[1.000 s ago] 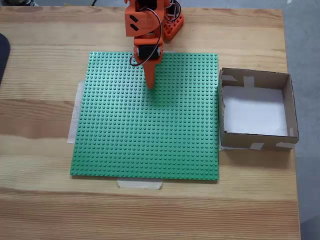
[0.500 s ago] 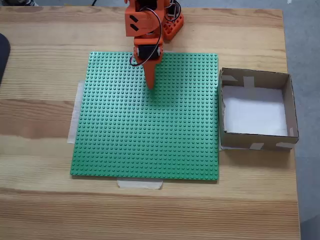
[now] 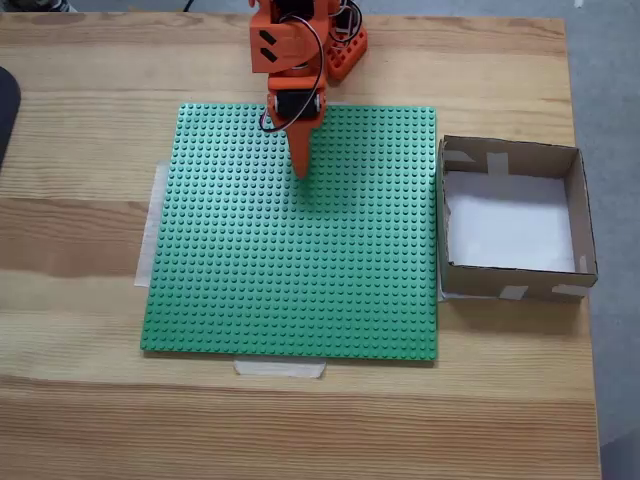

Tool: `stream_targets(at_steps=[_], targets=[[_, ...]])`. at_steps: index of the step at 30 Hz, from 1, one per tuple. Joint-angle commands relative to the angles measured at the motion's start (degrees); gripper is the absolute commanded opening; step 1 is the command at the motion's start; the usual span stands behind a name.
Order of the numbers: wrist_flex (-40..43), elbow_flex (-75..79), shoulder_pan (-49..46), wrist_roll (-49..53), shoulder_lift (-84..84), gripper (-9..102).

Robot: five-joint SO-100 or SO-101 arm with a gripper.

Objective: Pick the red lego block and put it in the box.

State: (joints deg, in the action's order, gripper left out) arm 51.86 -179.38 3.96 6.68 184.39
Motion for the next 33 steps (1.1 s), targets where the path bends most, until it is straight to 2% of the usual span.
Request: stream_targets(at_steps=[1,33], targets=[[0.0,-0.88,0.44,-0.26,0.26,-1],[0.0,-0.88,0.44,-0.26,0.26,-1]])
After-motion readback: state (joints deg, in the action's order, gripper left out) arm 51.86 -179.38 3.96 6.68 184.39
